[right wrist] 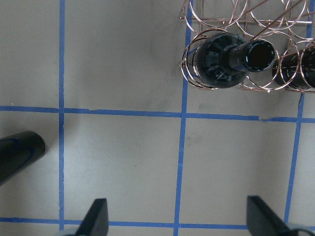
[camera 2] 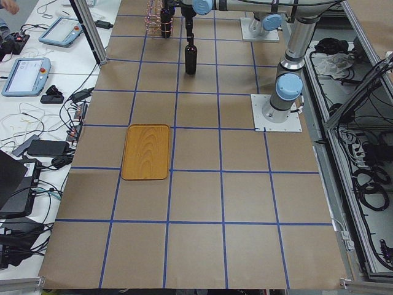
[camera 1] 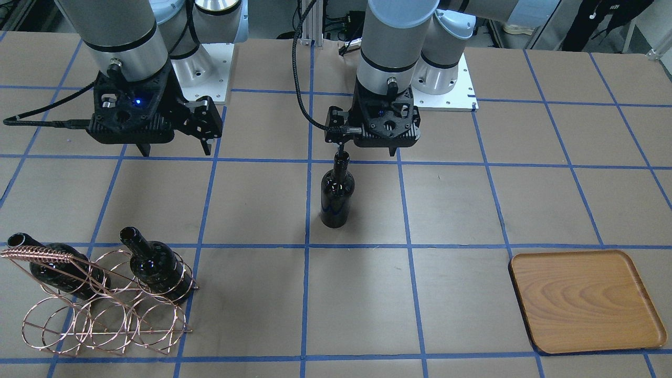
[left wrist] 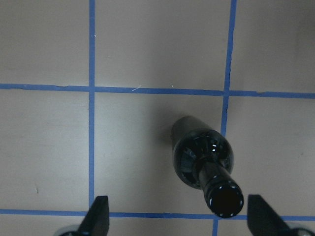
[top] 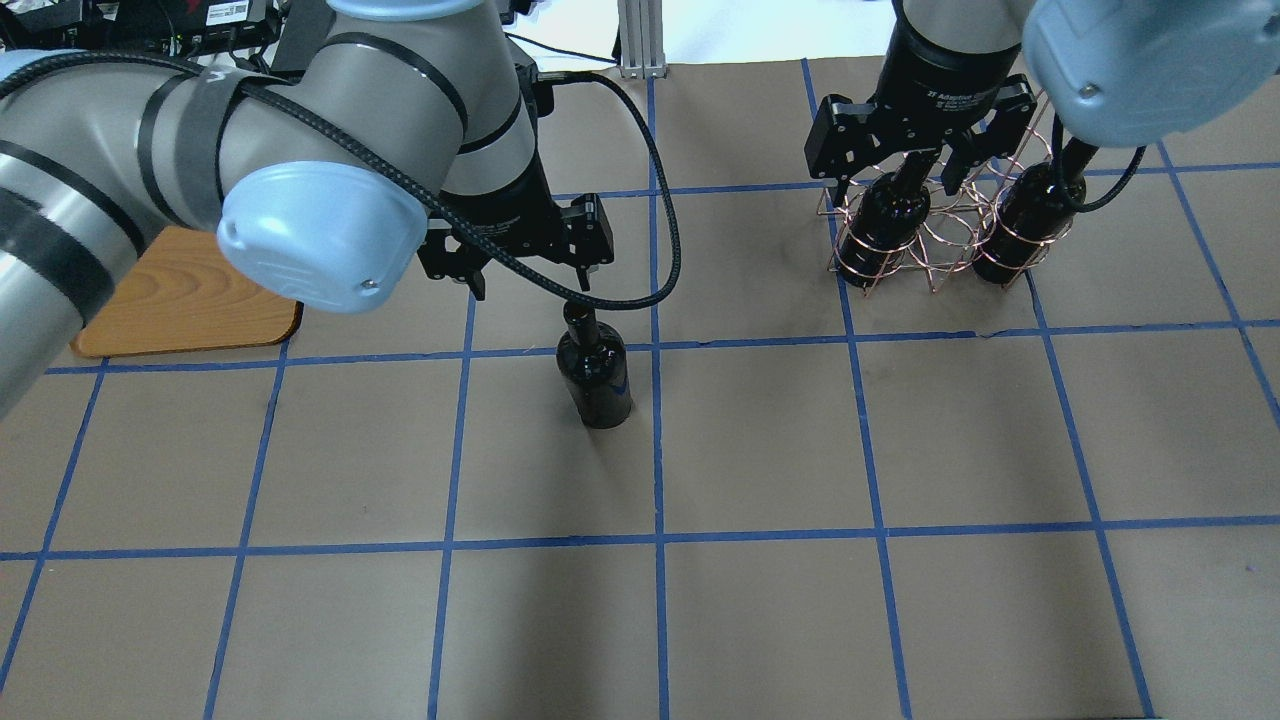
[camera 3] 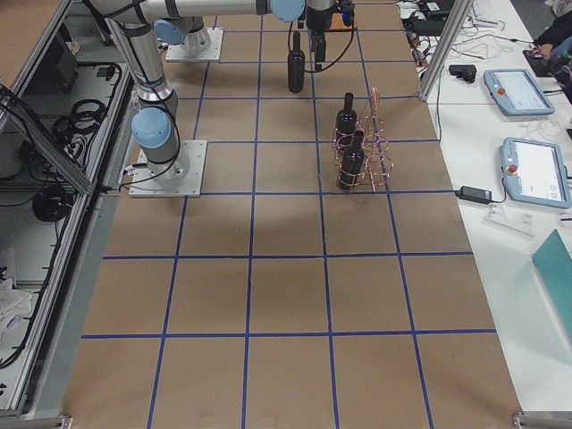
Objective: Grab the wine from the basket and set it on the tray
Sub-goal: 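Lower the left gripper onto the bottle neck while the right returns to the rack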
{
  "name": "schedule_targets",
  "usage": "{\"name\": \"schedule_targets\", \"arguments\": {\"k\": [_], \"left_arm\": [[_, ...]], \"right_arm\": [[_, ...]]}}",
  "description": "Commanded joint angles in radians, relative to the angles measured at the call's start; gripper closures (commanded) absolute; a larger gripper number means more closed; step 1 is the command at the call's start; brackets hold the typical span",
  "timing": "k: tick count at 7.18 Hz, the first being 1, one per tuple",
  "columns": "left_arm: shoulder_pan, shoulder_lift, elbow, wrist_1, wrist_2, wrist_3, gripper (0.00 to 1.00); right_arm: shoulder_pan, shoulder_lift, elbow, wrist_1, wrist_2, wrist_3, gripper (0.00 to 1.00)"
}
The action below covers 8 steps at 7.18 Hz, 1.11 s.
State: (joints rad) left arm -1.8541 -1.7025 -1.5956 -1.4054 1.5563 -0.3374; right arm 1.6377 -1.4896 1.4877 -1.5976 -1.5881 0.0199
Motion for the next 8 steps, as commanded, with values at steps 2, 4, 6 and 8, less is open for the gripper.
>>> {"name": "schedule_targets", "arguments": {"k": [2,4,6,8], "left_arm": [[-0.034,-0.064,-0.006,0.006,-0.035,-0.054,0.00],[-0.057,-0.094,-0.007,0.006,-0.035,-0.061,0.00],[-0.059,-0.071,-0.009,0.005,-0.025,-0.043,0.00],[-0.059,-0.065,-0.013,0.006,-0.025,-0.051,0.07]], "right_arm": [[-0.048,-0.001,0.019,0.004,0.008,-0.012,0.00],[-0.073,-0.009,0.019,0.022,-0.001,-0.024,0.00],[-0.073,-0.012,0.019,0.016,-0.001,-0.021,0.00],[-0.073,-0.017,0.019,0.049,0.013,-0.023,0.00]]}}
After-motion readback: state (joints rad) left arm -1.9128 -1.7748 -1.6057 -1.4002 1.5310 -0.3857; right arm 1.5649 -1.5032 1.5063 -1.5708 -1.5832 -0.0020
